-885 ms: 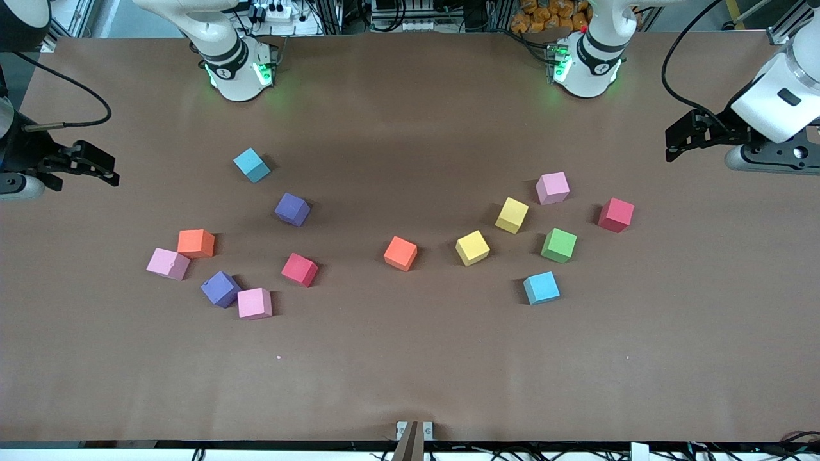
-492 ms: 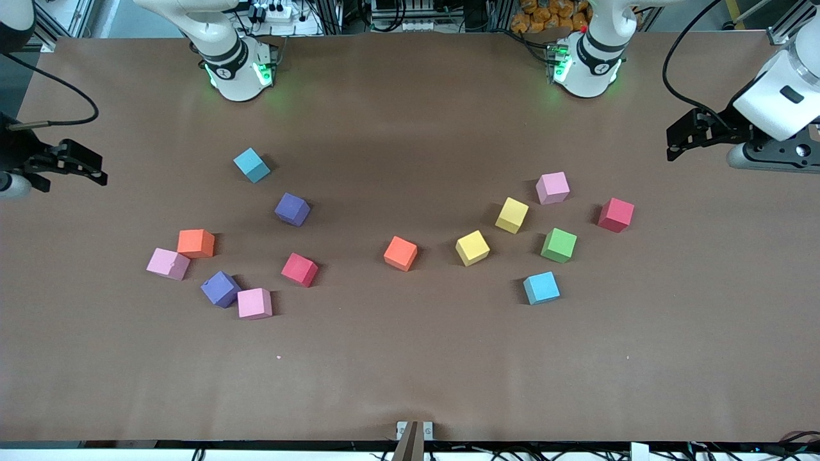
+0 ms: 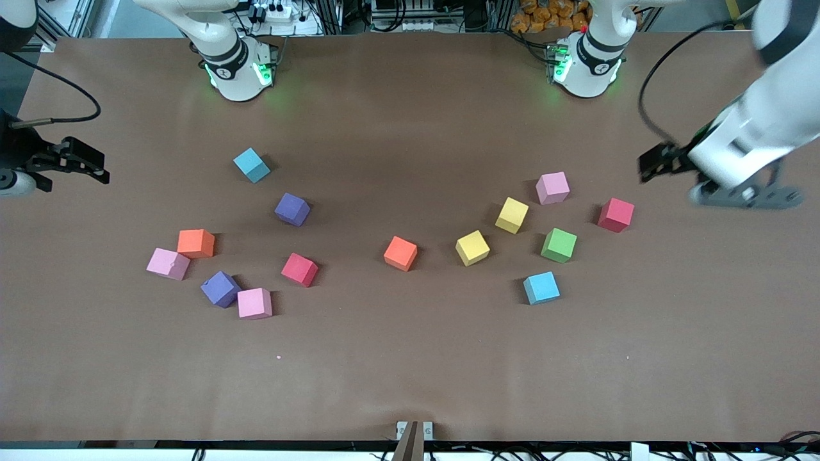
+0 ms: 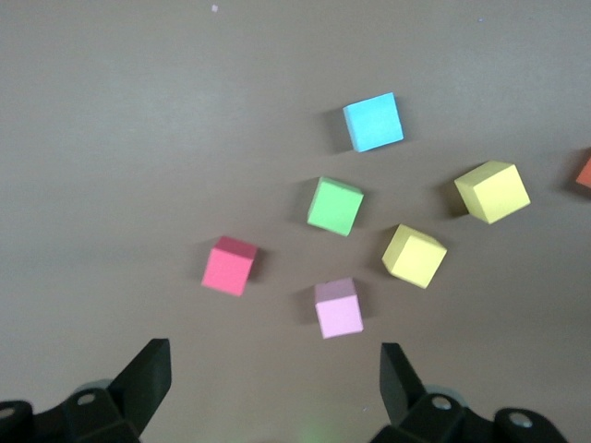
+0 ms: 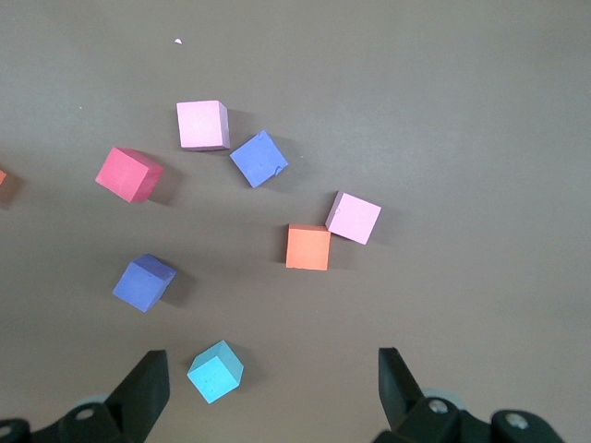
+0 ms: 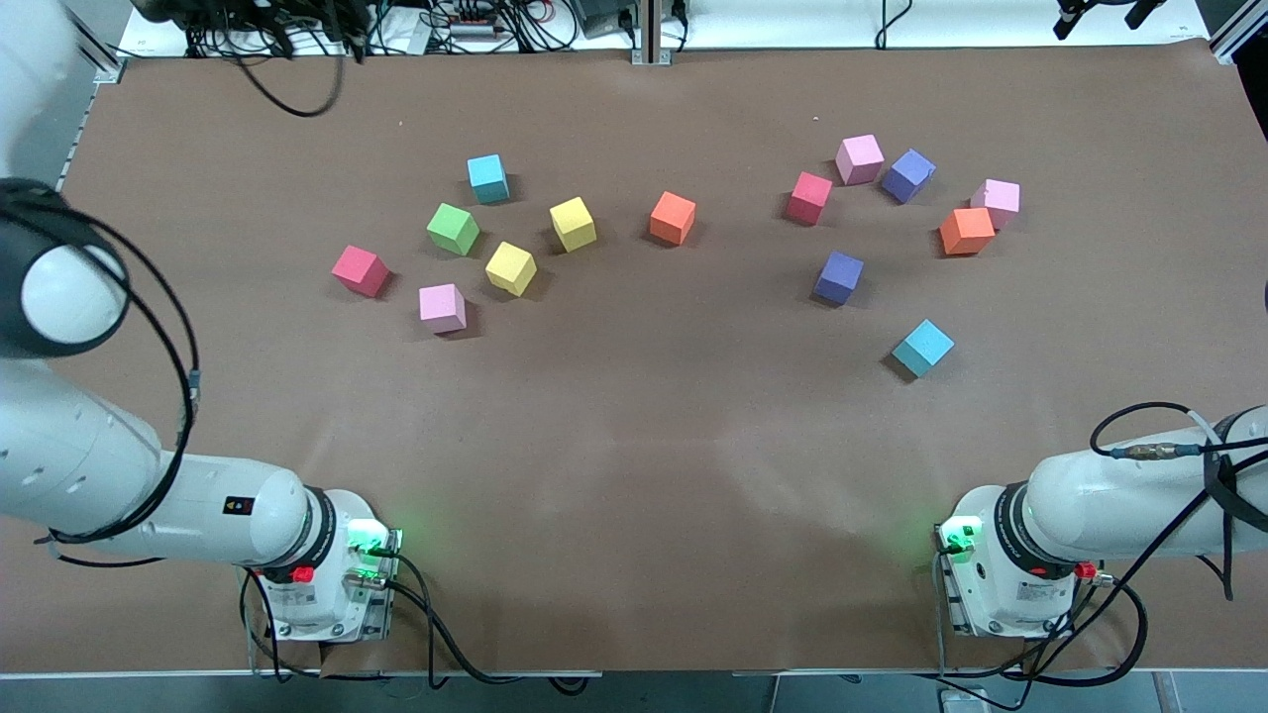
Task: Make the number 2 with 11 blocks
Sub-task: 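Reach the left gripper down to a yellow cube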
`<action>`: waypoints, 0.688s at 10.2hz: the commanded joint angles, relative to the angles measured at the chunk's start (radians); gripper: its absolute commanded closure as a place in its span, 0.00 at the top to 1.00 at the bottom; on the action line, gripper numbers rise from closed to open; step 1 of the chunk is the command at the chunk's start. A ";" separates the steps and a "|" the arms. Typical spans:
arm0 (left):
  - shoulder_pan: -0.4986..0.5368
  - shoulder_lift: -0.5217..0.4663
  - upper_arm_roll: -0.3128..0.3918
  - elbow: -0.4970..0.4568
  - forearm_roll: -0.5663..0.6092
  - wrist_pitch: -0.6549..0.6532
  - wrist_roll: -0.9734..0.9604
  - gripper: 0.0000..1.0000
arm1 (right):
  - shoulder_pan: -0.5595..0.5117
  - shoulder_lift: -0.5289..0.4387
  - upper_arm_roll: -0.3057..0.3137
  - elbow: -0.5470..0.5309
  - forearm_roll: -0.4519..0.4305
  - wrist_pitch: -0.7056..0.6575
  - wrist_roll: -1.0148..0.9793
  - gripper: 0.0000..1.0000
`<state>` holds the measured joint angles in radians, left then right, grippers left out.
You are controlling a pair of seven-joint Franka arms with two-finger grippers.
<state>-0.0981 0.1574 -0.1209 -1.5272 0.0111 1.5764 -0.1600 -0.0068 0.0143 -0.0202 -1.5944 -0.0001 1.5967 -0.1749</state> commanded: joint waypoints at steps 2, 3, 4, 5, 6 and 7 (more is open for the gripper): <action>-0.098 0.131 -0.010 -0.019 -0.003 0.140 -0.169 1.00 | 0.002 -0.011 0.005 -0.018 -0.008 0.003 -0.012 1.00; -0.136 0.178 -0.008 -0.019 -0.003 0.186 -0.218 1.00 | 0.002 -0.008 0.005 -0.018 -0.006 0.008 -0.012 1.00; -0.173 0.226 -0.008 -0.018 -0.002 0.232 -0.261 1.00 | 0.001 -0.007 0.005 -0.022 -0.006 0.011 -0.012 1.00; -0.207 0.270 -0.006 -0.015 -0.002 0.278 -0.310 1.00 | -0.007 0.004 0.003 -0.035 -0.003 0.028 -0.018 1.00; -0.231 0.309 -0.008 -0.011 -0.003 0.309 -0.364 1.00 | -0.013 0.007 0.000 -0.064 0.002 0.079 -0.040 1.00; -0.247 0.338 -0.009 -0.013 -0.003 0.326 -0.428 1.00 | -0.012 0.006 0.000 -0.109 0.003 0.141 -0.040 1.00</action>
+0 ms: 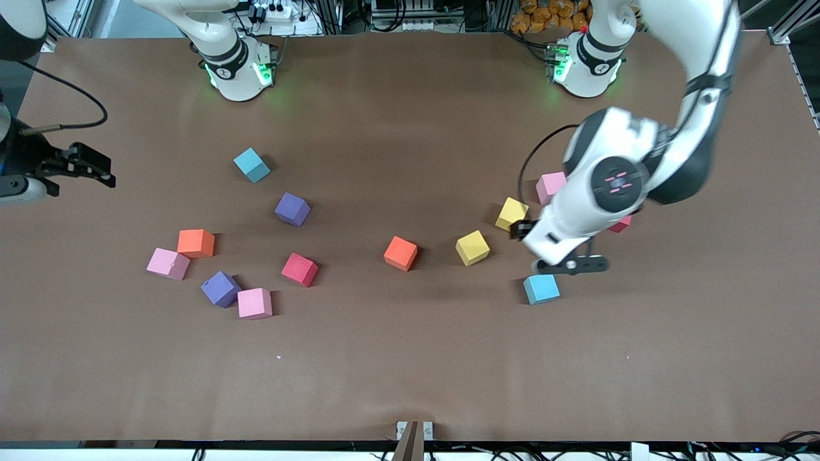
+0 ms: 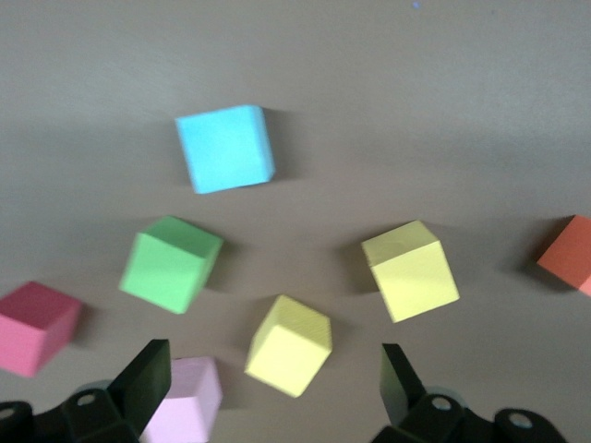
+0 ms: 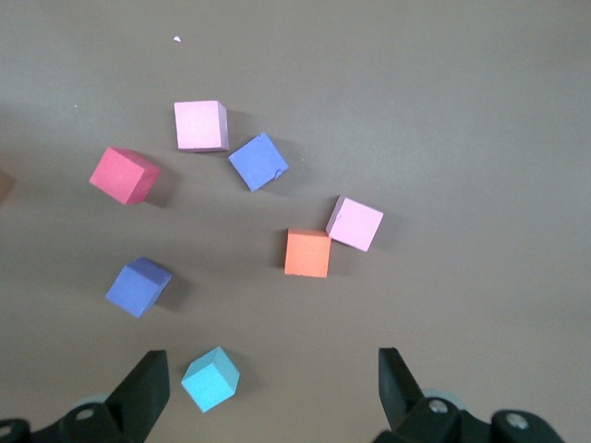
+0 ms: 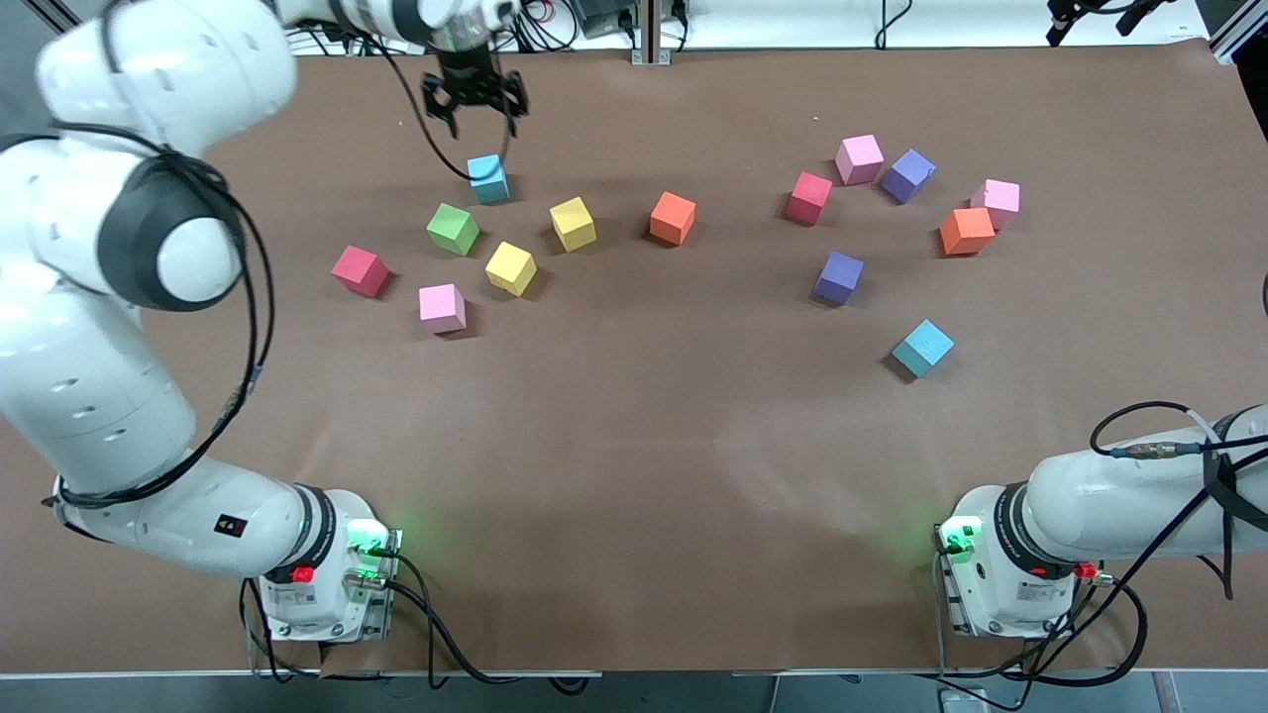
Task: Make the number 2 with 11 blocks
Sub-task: 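Reach the left gripper down to a yellow cube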
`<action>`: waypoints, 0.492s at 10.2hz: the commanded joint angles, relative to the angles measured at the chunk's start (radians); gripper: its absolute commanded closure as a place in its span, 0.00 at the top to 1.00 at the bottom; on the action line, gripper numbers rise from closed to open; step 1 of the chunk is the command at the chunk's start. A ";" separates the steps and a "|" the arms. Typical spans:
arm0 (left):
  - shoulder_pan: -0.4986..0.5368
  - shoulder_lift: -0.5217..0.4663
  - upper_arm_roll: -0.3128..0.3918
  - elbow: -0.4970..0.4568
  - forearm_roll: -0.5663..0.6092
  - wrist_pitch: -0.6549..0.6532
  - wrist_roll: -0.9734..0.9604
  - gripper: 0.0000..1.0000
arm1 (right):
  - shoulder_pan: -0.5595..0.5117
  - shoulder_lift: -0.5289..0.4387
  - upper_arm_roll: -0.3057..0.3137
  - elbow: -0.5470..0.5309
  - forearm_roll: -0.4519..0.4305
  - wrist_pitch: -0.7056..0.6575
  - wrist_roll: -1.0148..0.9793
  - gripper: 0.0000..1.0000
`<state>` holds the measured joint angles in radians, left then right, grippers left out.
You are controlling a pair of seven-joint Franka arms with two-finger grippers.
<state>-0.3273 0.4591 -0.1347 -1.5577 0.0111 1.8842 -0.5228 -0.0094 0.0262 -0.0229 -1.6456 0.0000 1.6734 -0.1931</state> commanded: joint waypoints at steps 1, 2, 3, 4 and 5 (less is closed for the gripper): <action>-0.034 0.070 0.004 0.018 -0.005 0.036 -0.124 1.00 | -0.003 0.003 0.003 -0.094 0.003 0.122 -0.022 1.00; -0.051 0.097 0.004 0.018 -0.005 0.065 -0.187 1.00 | 0.014 0.015 0.004 -0.101 0.005 0.152 -0.019 1.00; -0.068 0.119 0.004 0.015 -0.005 0.090 -0.253 1.00 | 0.038 0.040 0.004 -0.102 0.006 0.164 -0.013 1.00; -0.088 0.142 0.004 0.015 -0.005 0.120 -0.314 1.00 | 0.067 0.069 0.003 -0.102 0.005 0.172 -0.013 1.00; -0.102 0.165 0.004 0.015 -0.005 0.157 -0.371 1.00 | 0.098 0.104 0.004 -0.103 0.005 0.172 -0.014 1.00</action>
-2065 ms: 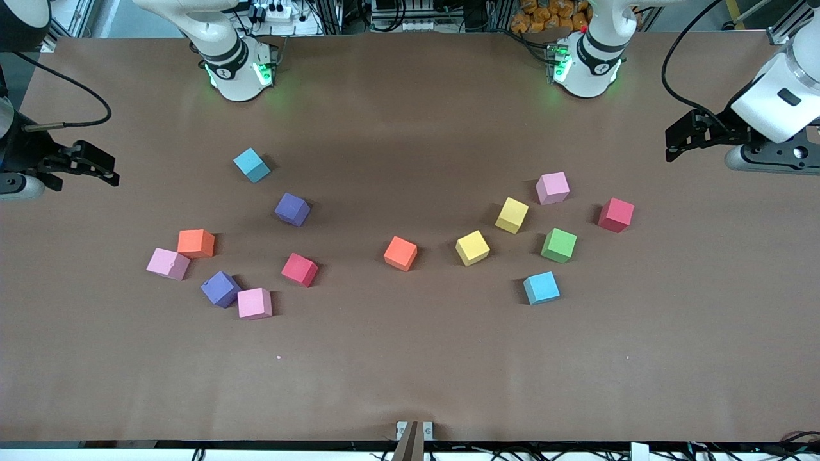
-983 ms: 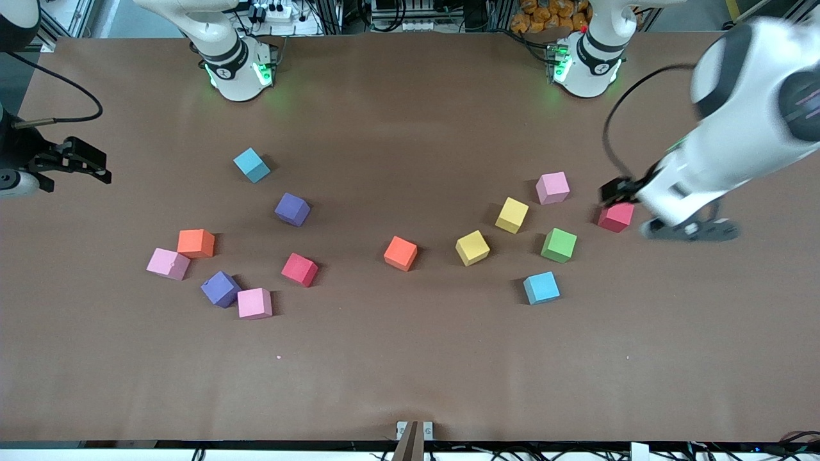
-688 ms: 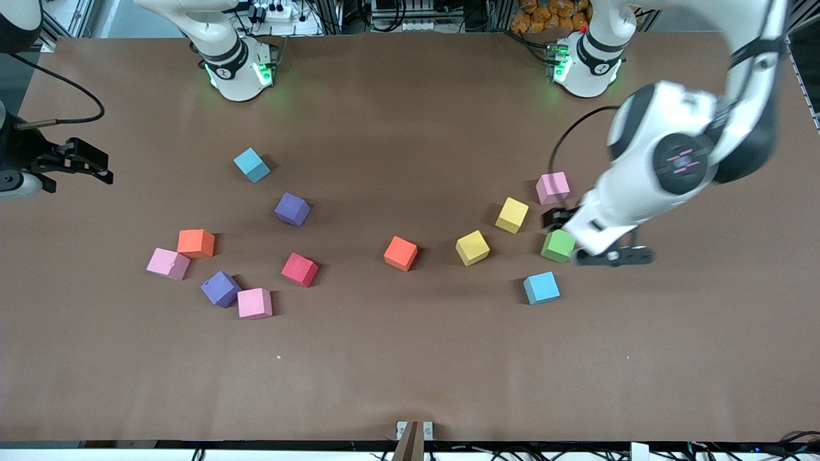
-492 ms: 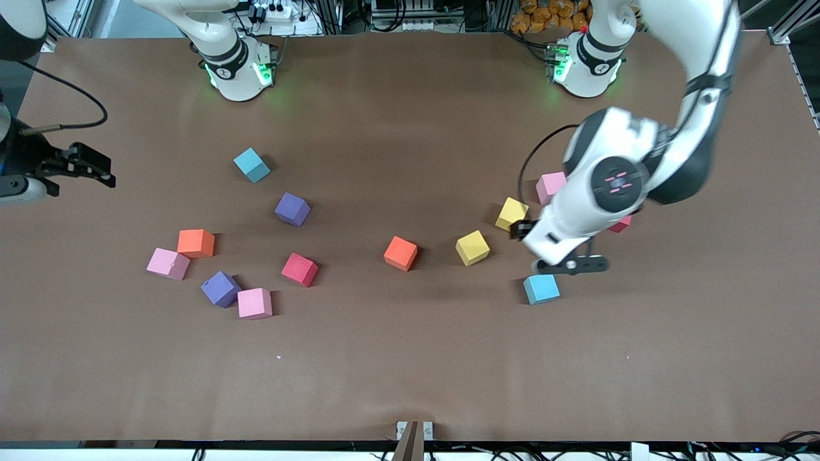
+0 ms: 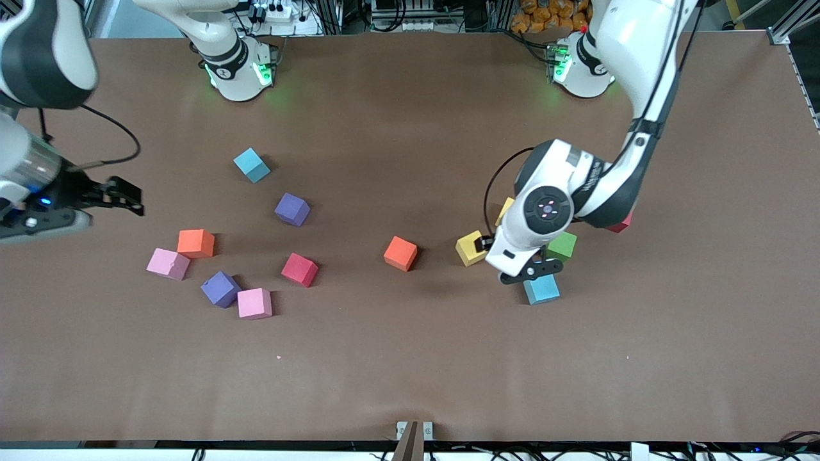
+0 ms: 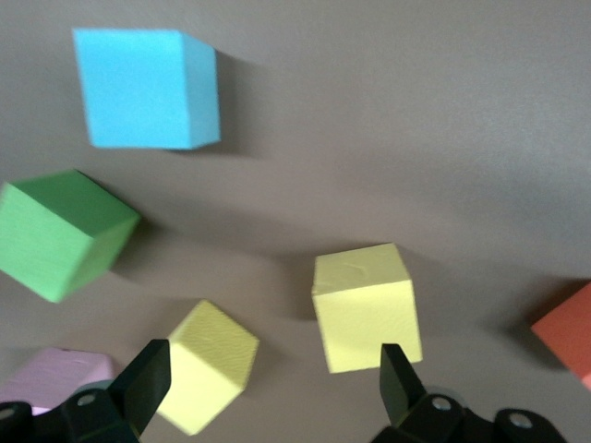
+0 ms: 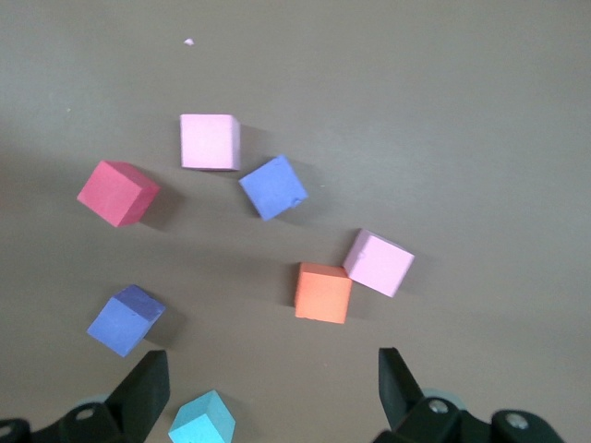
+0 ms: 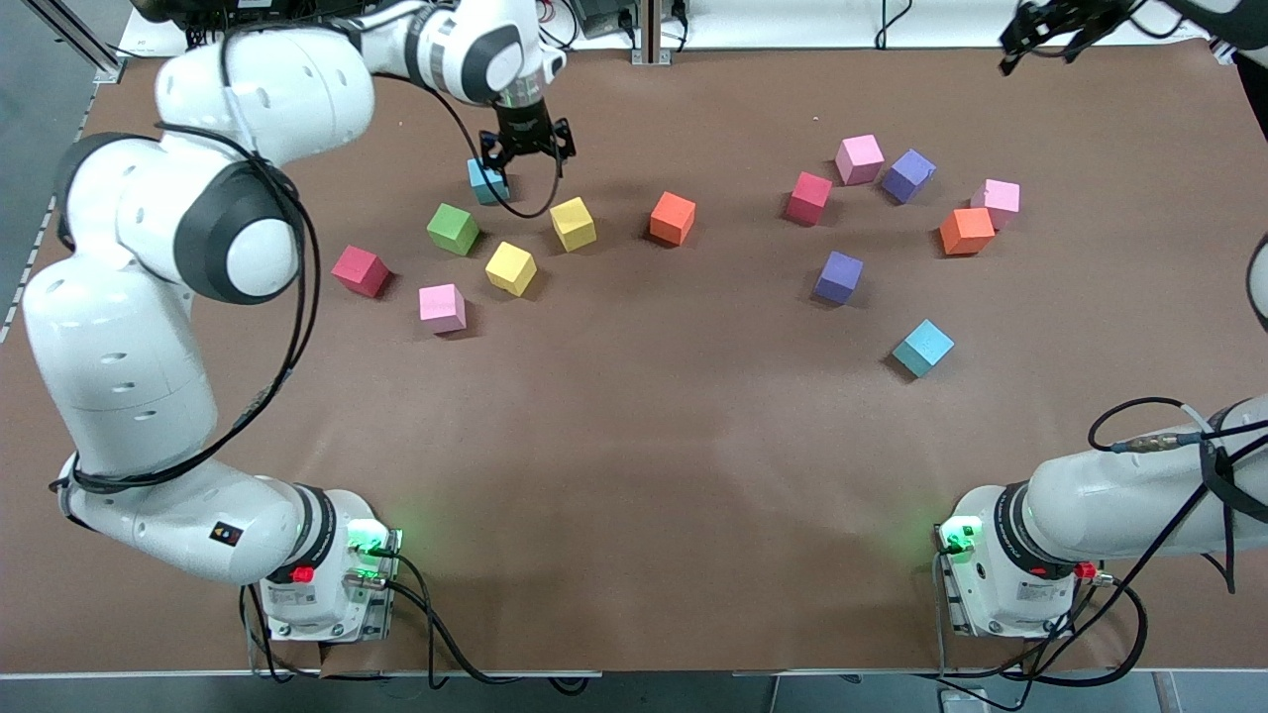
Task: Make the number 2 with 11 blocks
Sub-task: 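Grasp the yellow cube with the left gripper while the right gripper reaches a pink cube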
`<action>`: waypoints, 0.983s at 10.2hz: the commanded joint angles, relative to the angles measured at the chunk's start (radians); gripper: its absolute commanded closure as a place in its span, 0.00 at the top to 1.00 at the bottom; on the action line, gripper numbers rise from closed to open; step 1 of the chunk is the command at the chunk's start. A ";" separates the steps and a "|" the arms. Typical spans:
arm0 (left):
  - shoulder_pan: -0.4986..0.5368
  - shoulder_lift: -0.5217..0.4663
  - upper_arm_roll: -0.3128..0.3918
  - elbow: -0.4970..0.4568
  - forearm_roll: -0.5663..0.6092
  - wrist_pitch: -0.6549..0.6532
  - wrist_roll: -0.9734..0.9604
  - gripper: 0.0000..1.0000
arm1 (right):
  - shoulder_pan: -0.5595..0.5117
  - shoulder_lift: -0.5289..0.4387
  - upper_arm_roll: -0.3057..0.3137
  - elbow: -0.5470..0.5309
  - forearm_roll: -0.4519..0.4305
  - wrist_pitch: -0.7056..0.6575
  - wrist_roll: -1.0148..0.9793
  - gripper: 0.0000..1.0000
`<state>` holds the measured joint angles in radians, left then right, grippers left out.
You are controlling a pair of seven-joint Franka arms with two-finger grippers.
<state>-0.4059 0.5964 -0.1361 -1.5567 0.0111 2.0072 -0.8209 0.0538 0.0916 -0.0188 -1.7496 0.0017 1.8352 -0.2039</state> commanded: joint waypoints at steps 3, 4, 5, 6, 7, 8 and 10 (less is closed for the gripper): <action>-0.051 0.083 0.007 0.012 -0.003 0.103 -0.138 1.00 | 0.098 0.083 0.002 -0.112 0.004 0.222 -0.002 1.00; -0.054 0.098 0.007 0.012 -0.003 0.111 -0.138 1.00 | 0.127 0.124 0.002 -0.120 0.004 0.266 -0.002 1.00; -0.056 0.111 0.007 0.010 -0.003 0.119 -0.138 1.00 | 0.127 0.161 0.002 -0.117 0.004 0.301 -0.002 1.00; -0.056 0.126 0.007 0.009 -0.003 0.130 -0.139 1.00 | 0.129 0.199 0.002 -0.107 0.004 0.344 -0.002 1.00; -0.065 0.140 0.009 0.009 -0.003 0.134 -0.139 1.00 | 0.133 0.268 0.002 -0.072 0.012 0.384 0.001 1.00; -0.070 0.152 0.009 0.009 -0.002 0.139 -0.141 1.00 | 0.135 0.324 0.002 -0.039 0.047 0.418 0.000 1.00; -0.077 0.166 0.009 0.010 -0.003 0.147 -0.159 1.00 | 0.136 0.436 0.002 0.059 0.098 0.432 0.000 1.00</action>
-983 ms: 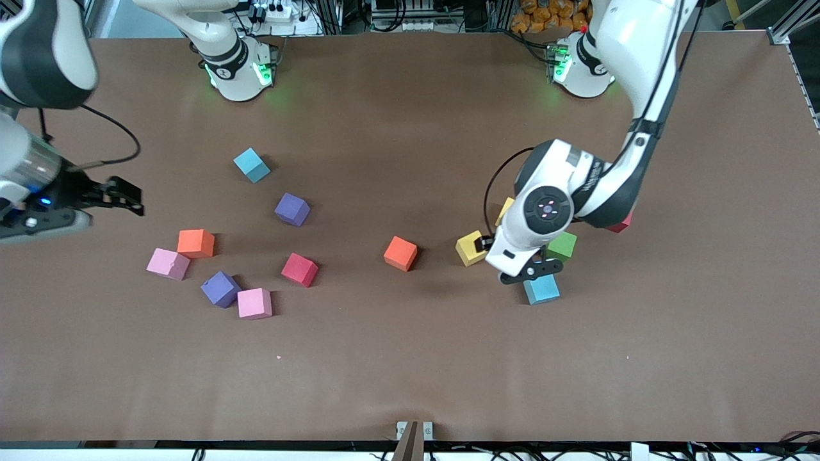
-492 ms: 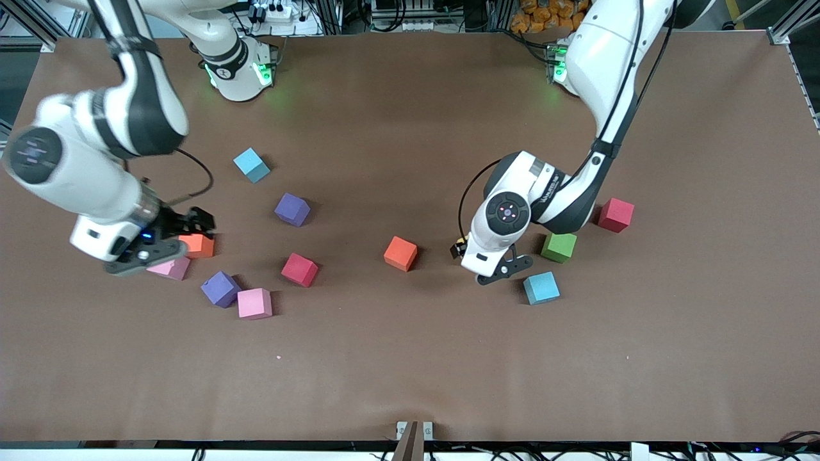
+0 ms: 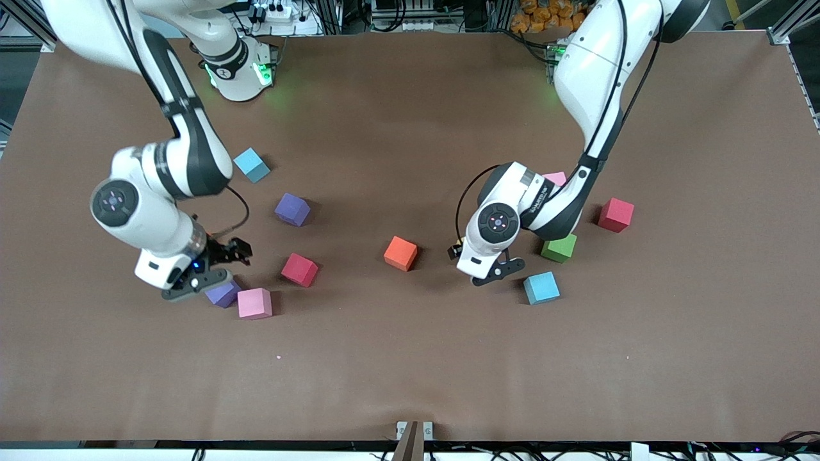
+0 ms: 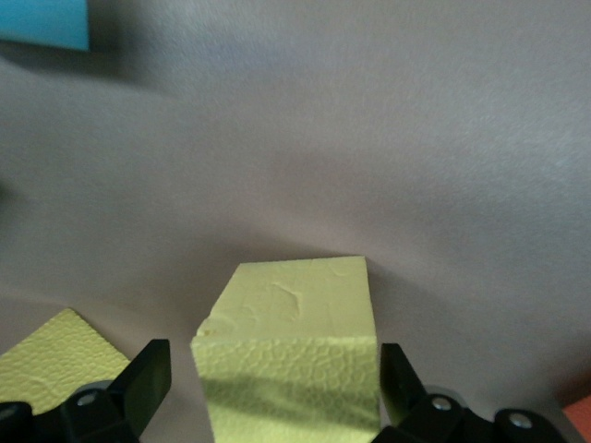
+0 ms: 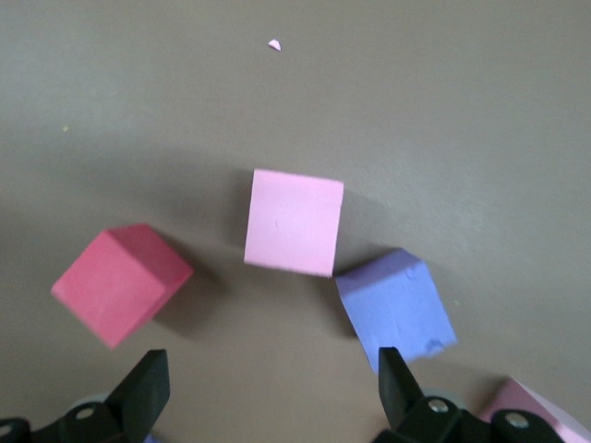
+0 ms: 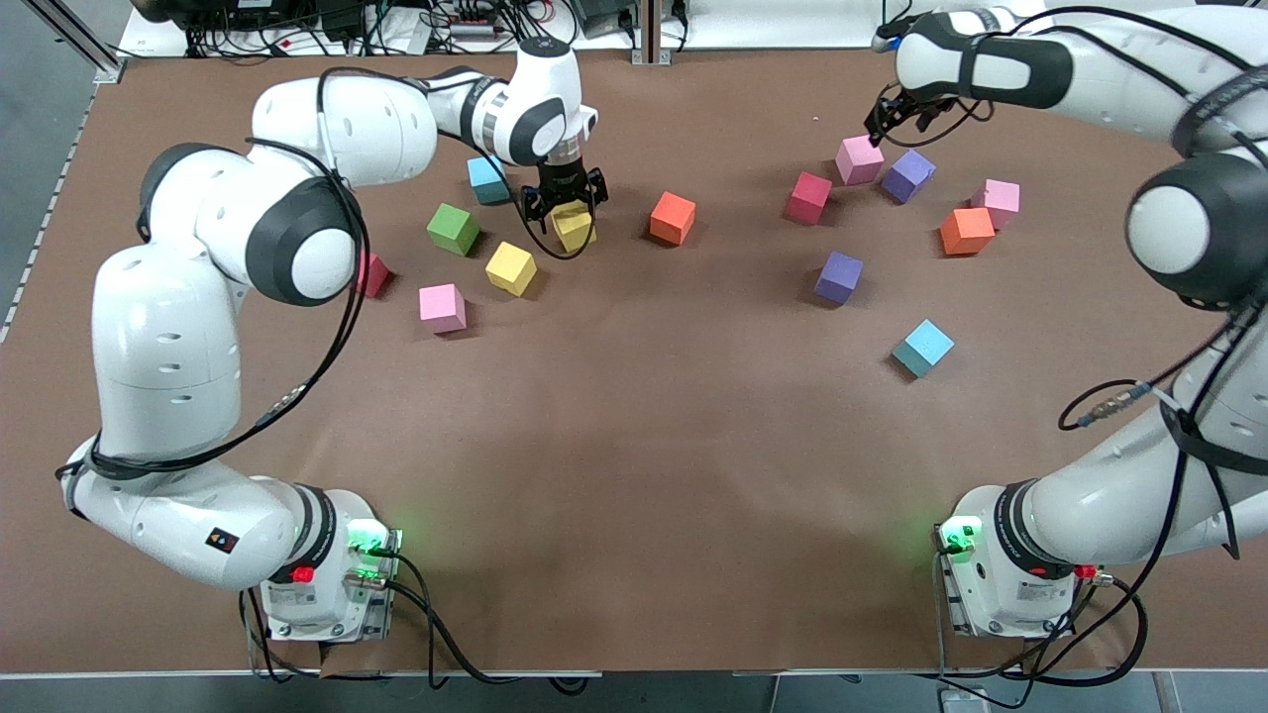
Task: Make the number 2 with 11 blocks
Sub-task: 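Grasp the yellow cube with the left gripper while the right gripper reaches a pink cube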
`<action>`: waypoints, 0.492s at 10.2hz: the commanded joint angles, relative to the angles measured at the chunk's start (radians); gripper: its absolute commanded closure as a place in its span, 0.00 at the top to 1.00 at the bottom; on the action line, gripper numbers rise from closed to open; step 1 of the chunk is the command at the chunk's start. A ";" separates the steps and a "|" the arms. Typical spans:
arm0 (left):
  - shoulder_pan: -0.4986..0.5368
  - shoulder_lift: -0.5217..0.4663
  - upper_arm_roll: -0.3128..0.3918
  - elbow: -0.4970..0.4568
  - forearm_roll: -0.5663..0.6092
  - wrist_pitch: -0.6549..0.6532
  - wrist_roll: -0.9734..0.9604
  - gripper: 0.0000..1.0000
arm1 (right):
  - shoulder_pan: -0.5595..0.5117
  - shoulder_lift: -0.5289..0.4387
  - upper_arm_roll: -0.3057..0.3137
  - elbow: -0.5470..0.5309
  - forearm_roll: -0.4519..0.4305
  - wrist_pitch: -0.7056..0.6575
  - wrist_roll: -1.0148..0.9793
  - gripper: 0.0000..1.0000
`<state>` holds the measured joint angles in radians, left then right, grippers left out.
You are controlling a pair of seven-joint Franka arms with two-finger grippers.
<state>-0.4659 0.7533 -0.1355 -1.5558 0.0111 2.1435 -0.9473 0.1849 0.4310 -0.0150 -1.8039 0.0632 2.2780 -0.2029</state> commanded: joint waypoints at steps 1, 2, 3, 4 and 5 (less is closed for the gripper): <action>-0.029 0.009 0.013 0.010 -0.002 0.010 -0.068 1.00 | 0.005 0.142 -0.002 0.162 0.037 -0.011 -0.001 1.00; -0.027 0.008 0.014 0.010 0.007 0.010 -0.077 0.31 | 0.007 0.184 -0.002 0.193 0.038 -0.009 -0.001 1.00; -0.031 0.009 0.017 0.014 0.010 0.010 -0.109 0.04 | 0.005 0.225 -0.002 0.239 0.037 0.000 -0.001 1.00; -0.030 0.005 0.017 0.017 0.023 0.012 -0.176 0.00 | 0.007 0.248 -0.002 0.244 0.040 0.061 -0.001 1.00; -0.024 -0.002 0.017 0.014 0.041 0.010 -0.232 0.00 | 0.021 0.265 -0.002 0.235 0.041 0.117 0.000 1.00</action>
<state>-0.4829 0.7616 -0.1303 -1.5453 0.0215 2.1523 -1.0983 0.1878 0.6490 -0.0146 -1.6087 0.0897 2.3483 -0.2030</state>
